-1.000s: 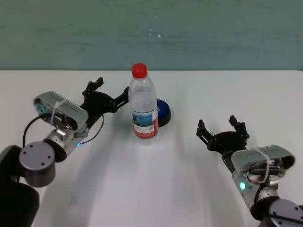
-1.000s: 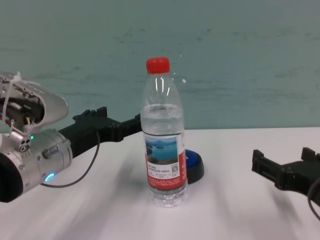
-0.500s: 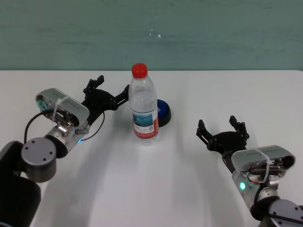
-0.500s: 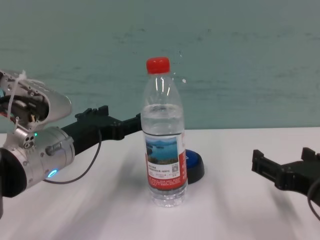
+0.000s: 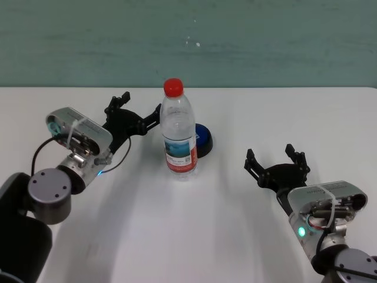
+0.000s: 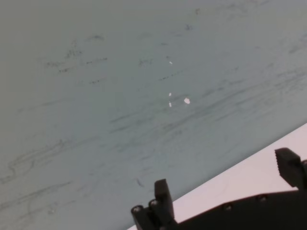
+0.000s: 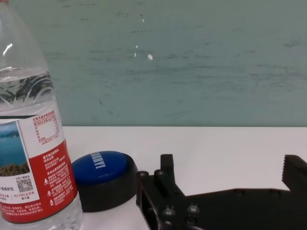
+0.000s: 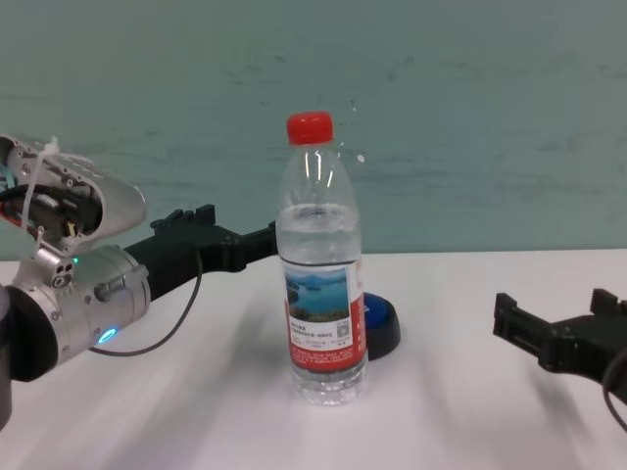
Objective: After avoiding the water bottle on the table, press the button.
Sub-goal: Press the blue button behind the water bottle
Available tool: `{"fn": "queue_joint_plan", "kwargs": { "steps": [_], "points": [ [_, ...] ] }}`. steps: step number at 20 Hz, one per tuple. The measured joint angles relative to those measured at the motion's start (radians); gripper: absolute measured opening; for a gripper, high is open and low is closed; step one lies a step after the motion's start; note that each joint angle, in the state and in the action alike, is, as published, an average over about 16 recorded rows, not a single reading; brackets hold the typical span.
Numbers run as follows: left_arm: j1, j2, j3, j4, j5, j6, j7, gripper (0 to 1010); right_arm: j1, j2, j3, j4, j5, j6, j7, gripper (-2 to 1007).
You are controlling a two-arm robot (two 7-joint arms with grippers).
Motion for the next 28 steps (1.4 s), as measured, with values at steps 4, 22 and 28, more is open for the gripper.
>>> {"fn": "queue_joint_plan", "kwargs": {
  "steps": [4,22,28],
  "points": [
    [0.000,0.001,-0.003,0.001,0.001,0.000,0.002,1010,0.000,0.000,0.000,0.000,0.000,0.000,0.000,1004],
    [0.023,0.016,-0.046,-0.019,-0.009,0.007,0.024,1010,0.000,0.000,0.000,0.000,0.000,0.000,0.000,1004],
    [0.065,0.030,-0.078,-0.067,-0.022,0.018,0.038,1010,0.000,0.000,0.000,0.000,0.000,0.000,0.000,1004]
  ]
}}
